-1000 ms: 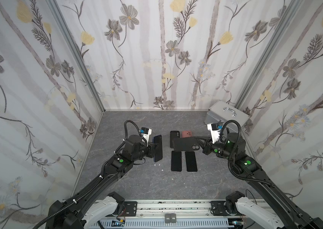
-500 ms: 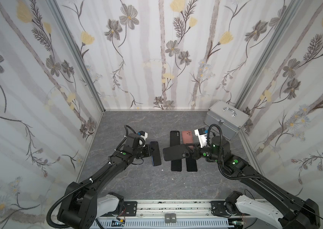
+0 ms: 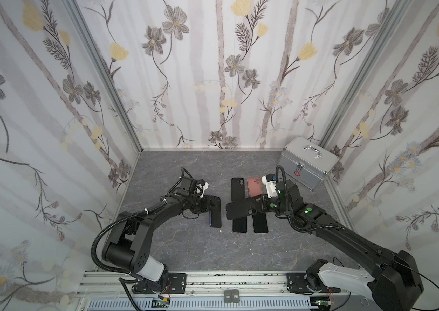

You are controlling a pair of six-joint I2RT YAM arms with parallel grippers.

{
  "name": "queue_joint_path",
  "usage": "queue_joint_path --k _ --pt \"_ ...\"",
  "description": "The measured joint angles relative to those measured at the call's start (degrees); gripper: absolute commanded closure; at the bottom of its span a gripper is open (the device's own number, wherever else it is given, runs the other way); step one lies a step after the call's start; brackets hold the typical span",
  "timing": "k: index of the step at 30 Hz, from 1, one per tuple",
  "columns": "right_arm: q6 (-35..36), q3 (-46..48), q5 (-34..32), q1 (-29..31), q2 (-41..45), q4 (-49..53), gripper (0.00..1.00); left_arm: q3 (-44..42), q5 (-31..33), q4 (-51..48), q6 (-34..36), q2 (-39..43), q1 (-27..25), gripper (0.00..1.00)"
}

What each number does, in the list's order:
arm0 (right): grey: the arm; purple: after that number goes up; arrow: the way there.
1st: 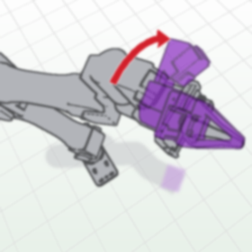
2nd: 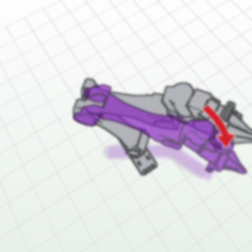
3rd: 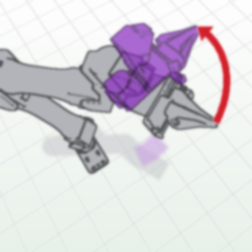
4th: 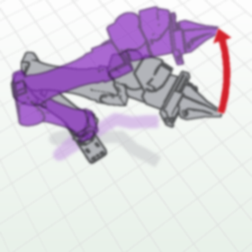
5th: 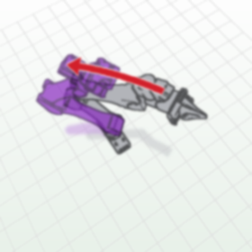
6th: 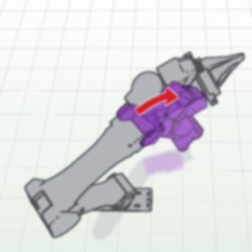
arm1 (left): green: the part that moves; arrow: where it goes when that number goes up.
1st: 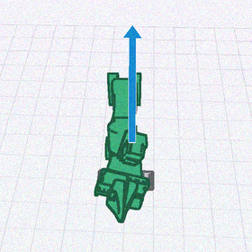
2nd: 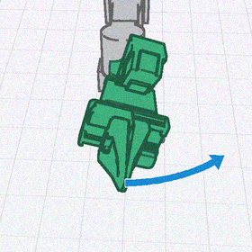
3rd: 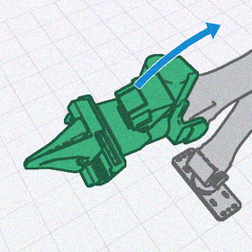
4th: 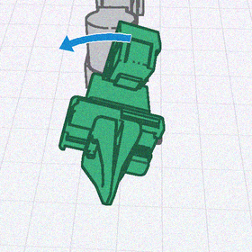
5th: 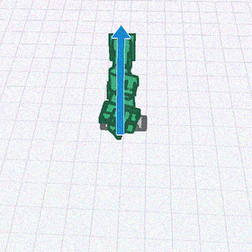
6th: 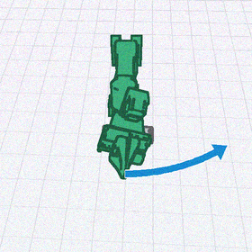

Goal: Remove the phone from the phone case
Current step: 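Lower the blue-framed phone and the black case toward the table with both grippers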

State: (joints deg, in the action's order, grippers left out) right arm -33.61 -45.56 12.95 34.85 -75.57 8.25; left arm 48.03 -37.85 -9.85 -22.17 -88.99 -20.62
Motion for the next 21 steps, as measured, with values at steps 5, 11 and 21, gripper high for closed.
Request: queue_joint_path --k 5,11,21 --pt "-0.4 -1.2 0.0 -0.8 -3.0 1.5 1.0 2.4 -0.1 -2.3 2.0 -2.8 0.0 1.0" --pt "-1.4 -1.6 0.5 -0.4 -6.3 1.1 1.0 3.5 0.7 -4.4 4.0 -5.3 0.0 1.0" --pt "-3.9 -1.5 0.7 0.4 -10.7 -1.9 1.0 3.6 0.8 -5.2 4.1 -7.1 -0.2 1.0"
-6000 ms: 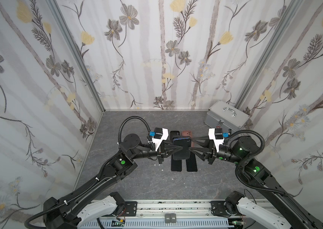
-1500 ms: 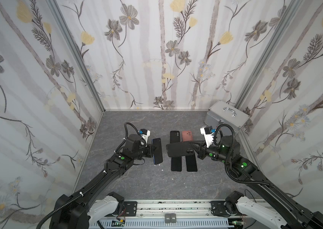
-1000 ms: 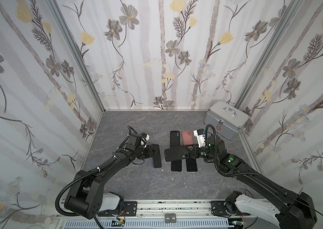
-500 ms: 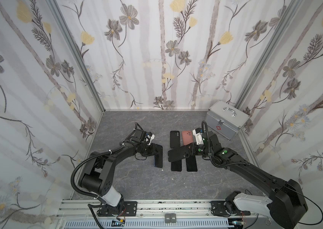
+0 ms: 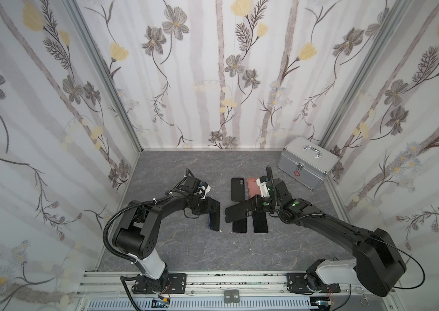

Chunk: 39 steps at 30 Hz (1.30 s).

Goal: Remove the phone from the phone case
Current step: 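Lower the blue-framed phone and the black case toward the table with both grippers, then set the blue-framed phone down with the left gripper and release it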

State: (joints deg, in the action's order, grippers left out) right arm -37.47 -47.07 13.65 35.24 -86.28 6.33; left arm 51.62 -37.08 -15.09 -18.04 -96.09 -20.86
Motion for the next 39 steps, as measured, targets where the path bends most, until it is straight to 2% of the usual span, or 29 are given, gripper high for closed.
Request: queue_joint_path --k 20,26,39 --pt "0.1 -1.2 -4.3 0.0 -5.2 -1.0 1.0 3.0 -3.0 0.1 -3.9 -5.7 -1.6 0.98" --pt "0.8 -2.1 -4.6 0.0 -7.8 -0.9 1.0 3.2 -3.6 0.5 -4.0 -6.6 -1.7 0.86" --pt "2.5 -3.2 -5.0 0.0 -8.9 -0.4 1.0 2.0 -0.3 1.4 -4.0 -7.1 -1.7 0.64"
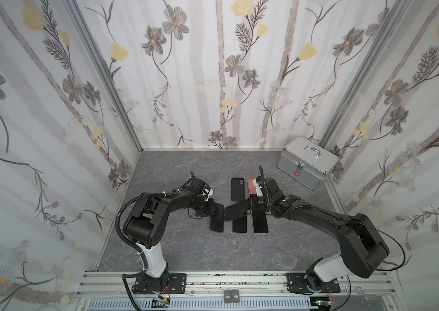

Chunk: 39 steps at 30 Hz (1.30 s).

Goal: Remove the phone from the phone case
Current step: 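Set the blue-framed phone down with the left gripper and release it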

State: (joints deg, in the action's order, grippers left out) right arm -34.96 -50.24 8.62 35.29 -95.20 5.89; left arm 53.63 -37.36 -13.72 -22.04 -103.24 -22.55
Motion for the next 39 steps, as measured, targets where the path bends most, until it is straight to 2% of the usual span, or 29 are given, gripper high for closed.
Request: queue_joint_path --k 9,39 --pt "0.8 -0.2 -1.1 0.0 0.1 1.7 1.0 -0.9 -1.1 1.9 -0.1 0.7 0.0 0.48" --pt "2.5 -1.9 -2.6 -0.2 0.6 4.0 1.0 -8.7 0.6 9.9 -0.7 5.0 0.6 0.4"
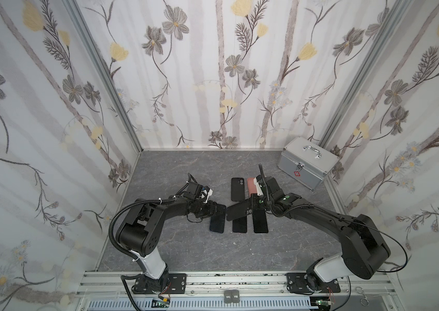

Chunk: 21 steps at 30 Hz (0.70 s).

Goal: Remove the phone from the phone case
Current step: 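Set the blue-framed phone down with the left gripper and release it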

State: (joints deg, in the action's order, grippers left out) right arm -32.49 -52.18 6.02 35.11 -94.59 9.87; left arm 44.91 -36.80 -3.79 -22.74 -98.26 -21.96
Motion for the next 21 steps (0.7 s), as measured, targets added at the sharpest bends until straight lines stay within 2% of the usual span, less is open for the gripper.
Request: queue_joint_path --k 12,21 --pt "0.5 -0.4 -0.4 -0.2 -0.7 0.1 1.0 -2.4 0.9 2.5 0.0 1.5 1.3 0.39" --pt "0.6 -1.1 -1.2 -0.2 -1.1 0.2 1.0 -4.5 3.8 3.5 -0.5 3.7 1.4 0.39"
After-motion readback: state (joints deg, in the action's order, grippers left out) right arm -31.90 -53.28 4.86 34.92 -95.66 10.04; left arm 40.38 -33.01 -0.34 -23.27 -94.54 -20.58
